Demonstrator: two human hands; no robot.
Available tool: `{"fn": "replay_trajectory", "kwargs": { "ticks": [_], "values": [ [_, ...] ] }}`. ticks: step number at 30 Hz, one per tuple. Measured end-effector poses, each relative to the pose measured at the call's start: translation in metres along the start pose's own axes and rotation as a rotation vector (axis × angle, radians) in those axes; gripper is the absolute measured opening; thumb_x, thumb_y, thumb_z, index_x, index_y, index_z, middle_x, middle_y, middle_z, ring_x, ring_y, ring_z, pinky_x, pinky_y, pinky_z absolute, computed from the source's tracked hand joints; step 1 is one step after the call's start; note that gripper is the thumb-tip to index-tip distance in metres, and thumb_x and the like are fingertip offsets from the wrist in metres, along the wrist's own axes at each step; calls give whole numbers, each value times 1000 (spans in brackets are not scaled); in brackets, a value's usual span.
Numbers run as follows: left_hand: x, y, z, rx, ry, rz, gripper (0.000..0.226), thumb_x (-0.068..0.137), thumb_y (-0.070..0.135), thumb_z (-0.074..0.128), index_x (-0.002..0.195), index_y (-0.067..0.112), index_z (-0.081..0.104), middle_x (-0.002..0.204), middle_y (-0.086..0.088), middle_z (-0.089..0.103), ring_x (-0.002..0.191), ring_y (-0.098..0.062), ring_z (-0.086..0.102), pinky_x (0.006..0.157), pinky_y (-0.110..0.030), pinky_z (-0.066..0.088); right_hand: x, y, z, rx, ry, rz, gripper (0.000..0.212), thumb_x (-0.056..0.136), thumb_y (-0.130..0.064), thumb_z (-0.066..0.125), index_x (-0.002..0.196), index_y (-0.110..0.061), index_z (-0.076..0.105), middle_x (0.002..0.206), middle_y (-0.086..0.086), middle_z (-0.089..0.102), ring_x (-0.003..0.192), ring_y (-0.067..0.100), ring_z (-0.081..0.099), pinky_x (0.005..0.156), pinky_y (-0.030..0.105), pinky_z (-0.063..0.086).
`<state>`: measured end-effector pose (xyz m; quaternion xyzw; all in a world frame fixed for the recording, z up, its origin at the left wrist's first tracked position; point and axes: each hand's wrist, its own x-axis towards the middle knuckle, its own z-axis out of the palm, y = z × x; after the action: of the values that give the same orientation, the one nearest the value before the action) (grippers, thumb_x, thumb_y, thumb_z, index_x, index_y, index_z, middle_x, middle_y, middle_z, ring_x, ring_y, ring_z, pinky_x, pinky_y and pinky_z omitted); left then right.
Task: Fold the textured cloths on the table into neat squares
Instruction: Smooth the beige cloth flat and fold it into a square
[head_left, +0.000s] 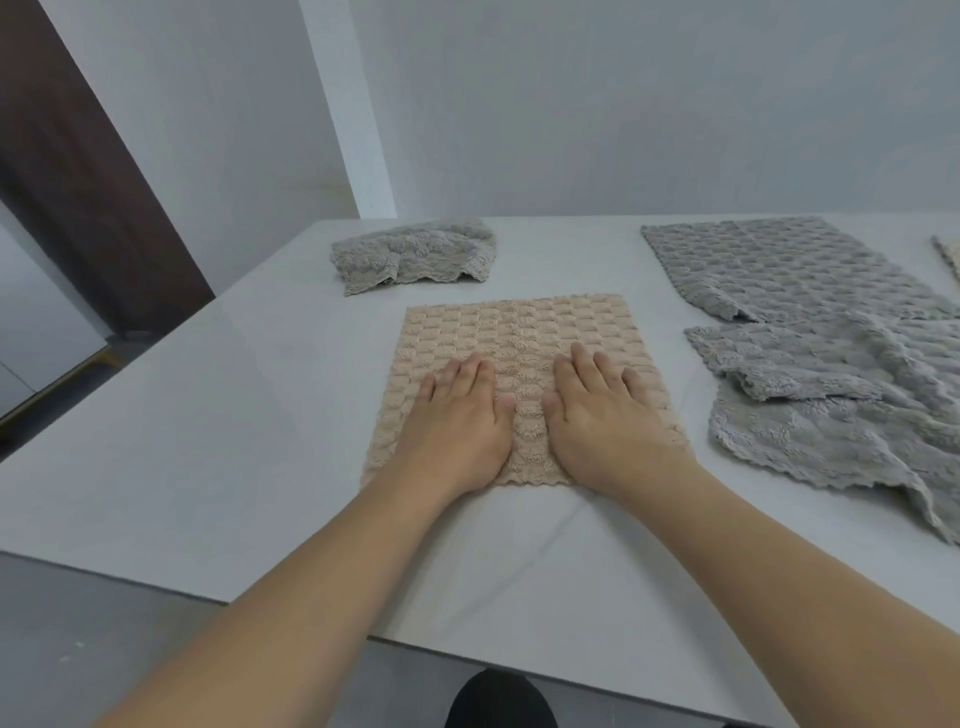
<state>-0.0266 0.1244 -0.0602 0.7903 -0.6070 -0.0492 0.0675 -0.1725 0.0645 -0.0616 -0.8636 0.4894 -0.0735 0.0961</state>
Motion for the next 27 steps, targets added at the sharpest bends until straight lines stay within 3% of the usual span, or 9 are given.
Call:
{"fn": "replay_trajectory", "kwargs": {
  "ticks": [11,18,27],
  "values": [
    [1,-3,1,6,-18,2,60,105,44,15,158,18,4,166,4,-2,151,-13,-5,122,-38,-5,-6,3,1,-25,-32,-51,58,102,-41,10,155,-20,4,163,0,-3,149,18,-6,120,42,-4],
    [-6,-23,-1,13,-47,16,59,104,45,12,158,22,1,165,9,-5,150,-9,-9,122,-35,-6,-15,27,-7,-74,-60,16,61,102,-43,9,155,-16,1,163,0,-6,149,16,-7,121,37,-5],
    [-25,-64,-8,50,-49,-90,60,104,44,11,158,21,0,165,6,-6,151,-14,-9,121,-45,-10,-28,43,-12,-85,-56,108,63,101,-45,8,155,-15,0,163,4,-7,149,21,-6,120,42,-4]
  ]
}}
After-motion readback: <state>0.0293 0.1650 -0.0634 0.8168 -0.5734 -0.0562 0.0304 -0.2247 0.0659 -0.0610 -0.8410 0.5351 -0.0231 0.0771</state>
